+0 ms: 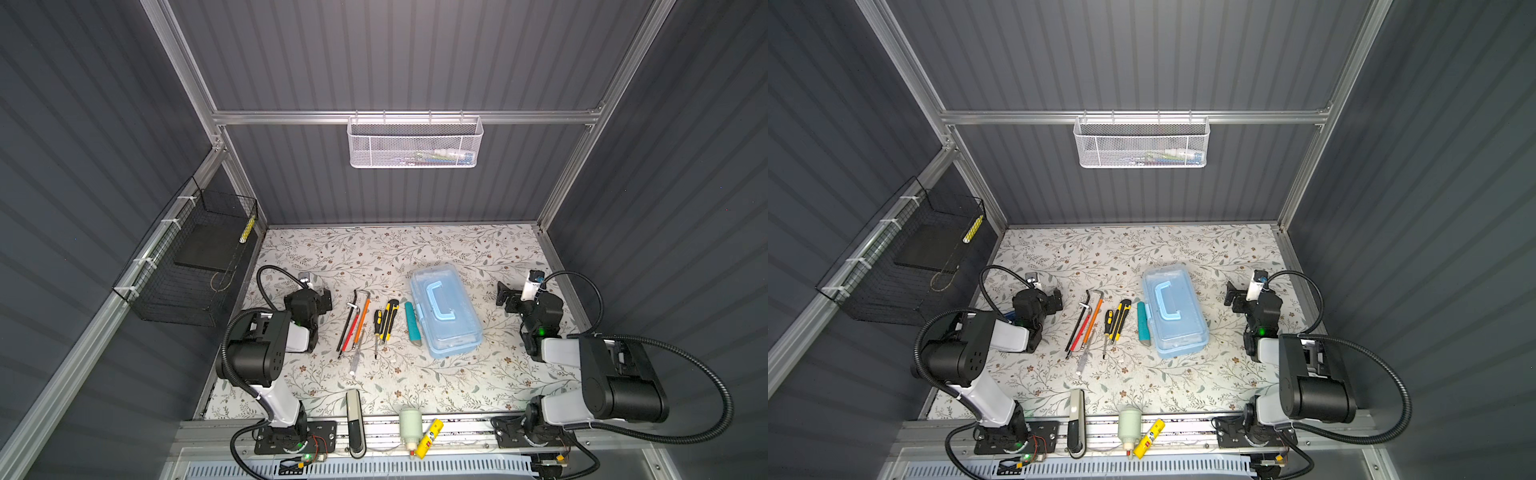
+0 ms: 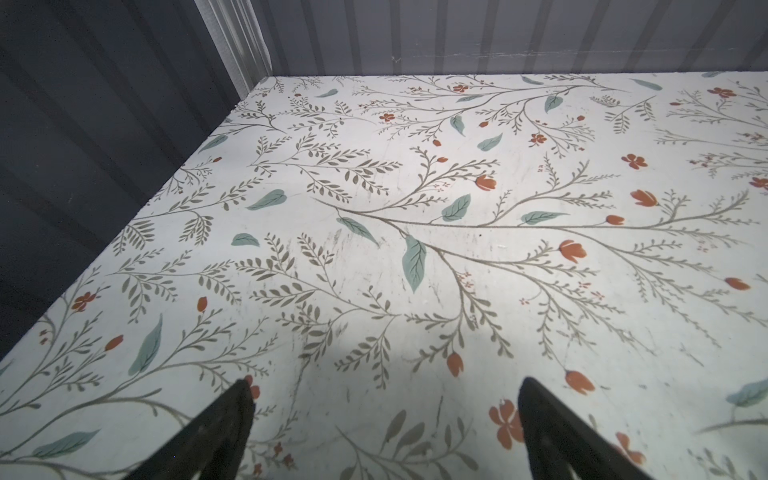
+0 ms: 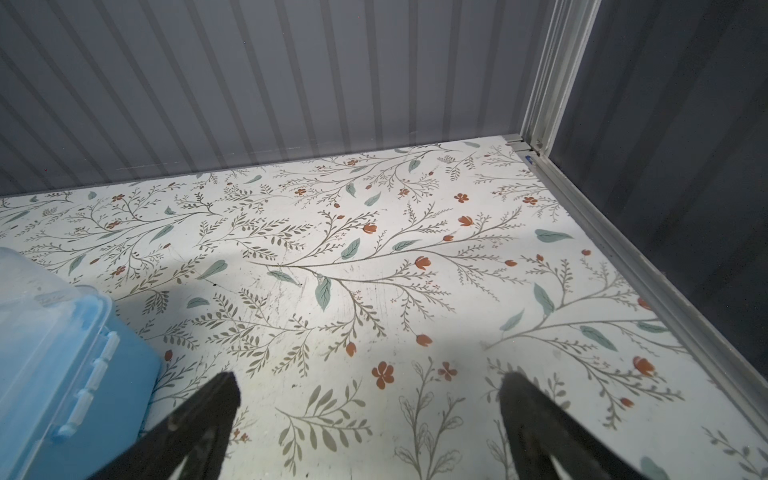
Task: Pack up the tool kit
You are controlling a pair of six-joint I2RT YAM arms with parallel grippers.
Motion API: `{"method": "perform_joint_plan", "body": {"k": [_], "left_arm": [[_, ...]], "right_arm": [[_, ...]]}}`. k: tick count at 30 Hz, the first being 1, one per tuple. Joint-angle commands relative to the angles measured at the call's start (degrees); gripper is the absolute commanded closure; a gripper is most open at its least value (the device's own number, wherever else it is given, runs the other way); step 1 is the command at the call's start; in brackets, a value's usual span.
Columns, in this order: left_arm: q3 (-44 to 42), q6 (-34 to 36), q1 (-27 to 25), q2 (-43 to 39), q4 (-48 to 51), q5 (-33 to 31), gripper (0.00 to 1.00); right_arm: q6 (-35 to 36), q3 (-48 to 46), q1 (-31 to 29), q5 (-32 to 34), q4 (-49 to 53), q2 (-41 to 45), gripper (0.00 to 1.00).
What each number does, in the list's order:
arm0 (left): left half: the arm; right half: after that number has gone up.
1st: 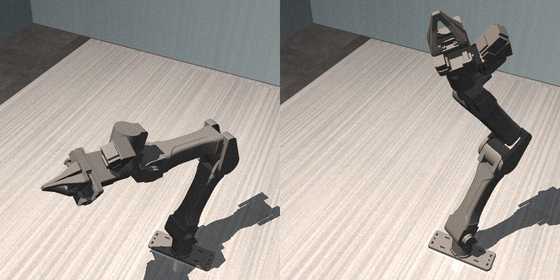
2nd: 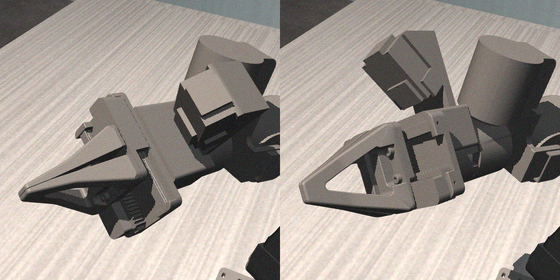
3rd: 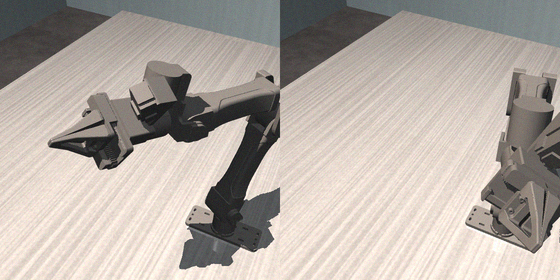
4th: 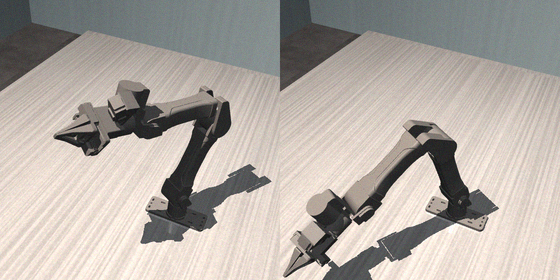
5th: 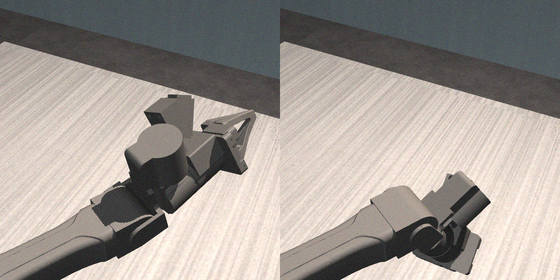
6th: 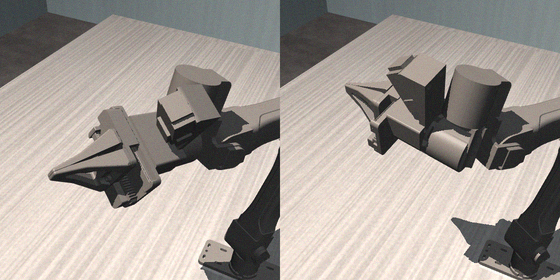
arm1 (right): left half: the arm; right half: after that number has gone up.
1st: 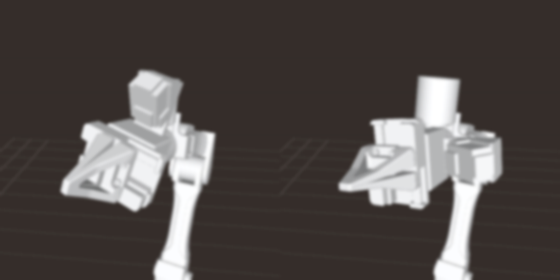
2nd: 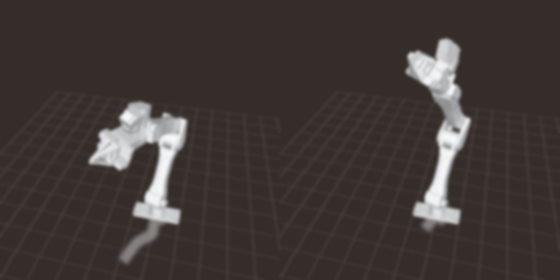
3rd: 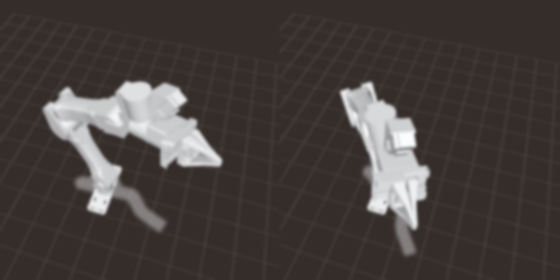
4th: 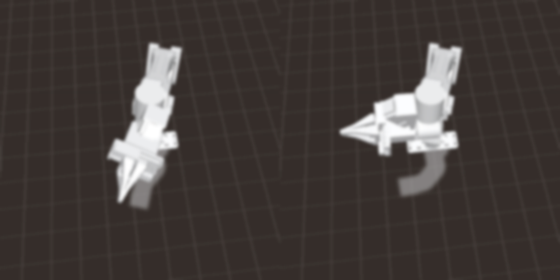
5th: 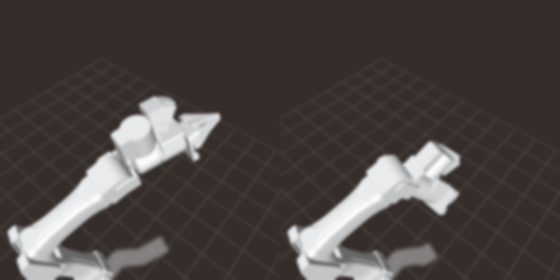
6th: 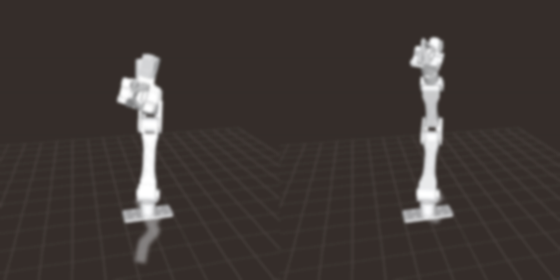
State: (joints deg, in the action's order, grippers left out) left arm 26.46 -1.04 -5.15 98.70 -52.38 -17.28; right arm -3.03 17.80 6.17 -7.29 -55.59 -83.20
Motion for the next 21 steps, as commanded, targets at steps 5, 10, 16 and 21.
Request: {"method": "perform_joint_plan", "body": {"k": [5, 10, 16, 21], "left_arm": [[-0.09, 0.29, 0.27, -0.35, -1.05, -0.05, 0.01], [-0.09, 0.25, 0.31, -0.35, -1.06, -0.04, 0.01], [-0.12, 0.79, 0.27, -1.07, -1.51, -0.53, 0.01], [7.61, -1.9, 0.23, -13.36, 23.06, 1.29, 0.01]], "right_arm": [[-0.61, 1.18, -0.29, 0.62, 0.24, -0.47, 0.01], [-0.65, 1.27, -0.29, 0.6, 0.33, -0.47, 0.01], [-1.6, 1.61, -0.29, 3.14, 1.9, 0.5, 0.01], [-2.6, 11.94, -0.37, 4.05, 26.55, 8.07, 0.01]]}}
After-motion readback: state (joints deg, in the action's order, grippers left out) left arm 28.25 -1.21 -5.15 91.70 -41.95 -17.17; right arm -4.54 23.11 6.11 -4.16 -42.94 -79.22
